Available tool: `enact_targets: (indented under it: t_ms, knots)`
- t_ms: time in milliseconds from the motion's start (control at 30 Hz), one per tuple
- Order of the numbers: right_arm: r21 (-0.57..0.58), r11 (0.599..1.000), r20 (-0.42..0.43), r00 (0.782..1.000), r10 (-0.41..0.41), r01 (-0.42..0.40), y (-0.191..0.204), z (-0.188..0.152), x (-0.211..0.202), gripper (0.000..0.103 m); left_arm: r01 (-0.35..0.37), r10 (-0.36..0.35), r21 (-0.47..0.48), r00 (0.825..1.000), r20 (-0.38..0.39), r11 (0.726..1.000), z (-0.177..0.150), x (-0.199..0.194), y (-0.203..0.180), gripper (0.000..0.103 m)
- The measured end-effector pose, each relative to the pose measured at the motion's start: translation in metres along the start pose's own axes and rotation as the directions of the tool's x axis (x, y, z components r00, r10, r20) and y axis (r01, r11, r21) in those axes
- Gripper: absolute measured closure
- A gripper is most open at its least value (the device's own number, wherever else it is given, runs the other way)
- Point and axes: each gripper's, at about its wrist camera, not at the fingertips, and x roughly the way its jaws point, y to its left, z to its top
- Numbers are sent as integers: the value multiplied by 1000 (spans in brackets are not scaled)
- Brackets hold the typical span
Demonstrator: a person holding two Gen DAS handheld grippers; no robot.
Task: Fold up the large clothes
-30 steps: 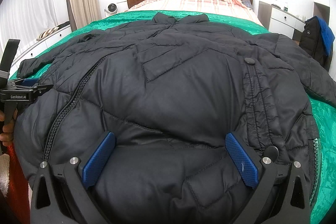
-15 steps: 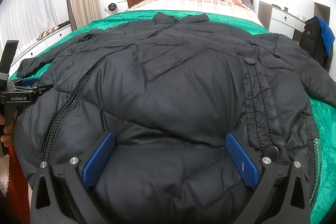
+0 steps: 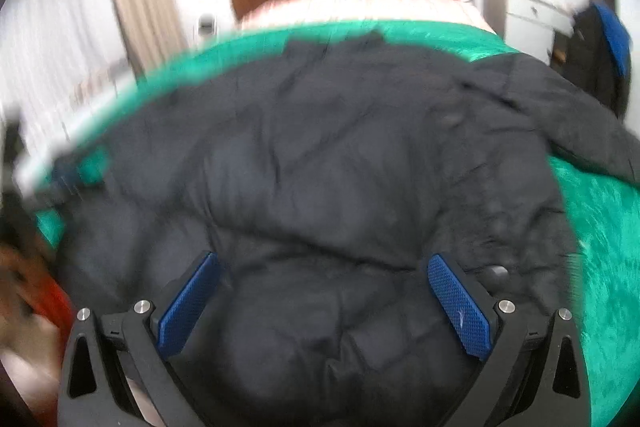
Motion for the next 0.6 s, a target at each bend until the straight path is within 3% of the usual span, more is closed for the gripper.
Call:
enact_targets:
  t_ms: [67, 133, 233, 300, 333, 433, 500, 600]
  knots:
    - [110, 994, 96, 995, 3, -14, -30, 16, -33, 1, -11, 11, -2, 1000, 18, 1000, 2, -2, 2, 0]
    - [227, 974, 204, 978, -43, -5, -77, 30, -67, 1, -12, 12, -9, 1000, 21, 1000, 2, -1, 6, 0]
    - [437, 899, 291, 943, -160, 17, -168, 33, -104, 0, -7, 8, -25, 1000, 12, 1000, 0, 4, 12, 0]
    - [576, 816, 298, 919, -257, 41, -233, 21, -119, 0, -8, 8, -31, 1000, 9, 999, -2, 5, 15, 0]
    - [655, 755, 283, 914, -291, 37, -271, 11, -121, 0, -11, 12, -34, 1000, 6, 999, -3, 7, 16, 0]
    - [811, 583, 229, 945, -232, -53, -353, -10, -105, 0, -21, 21, -46, 1000, -14, 999, -5, 13, 16, 0]
    - [879, 466, 224, 950, -219, -99, -390, -22, -92, 0, -29, 28, -51, 999, -28, 998, -5, 16, 14, 0]
    - [910, 378, 262, 940, -216, -167, -426, -20, -77, 6, -44, 43, -30, 999, -27, 999, -6, 15, 8, 0]
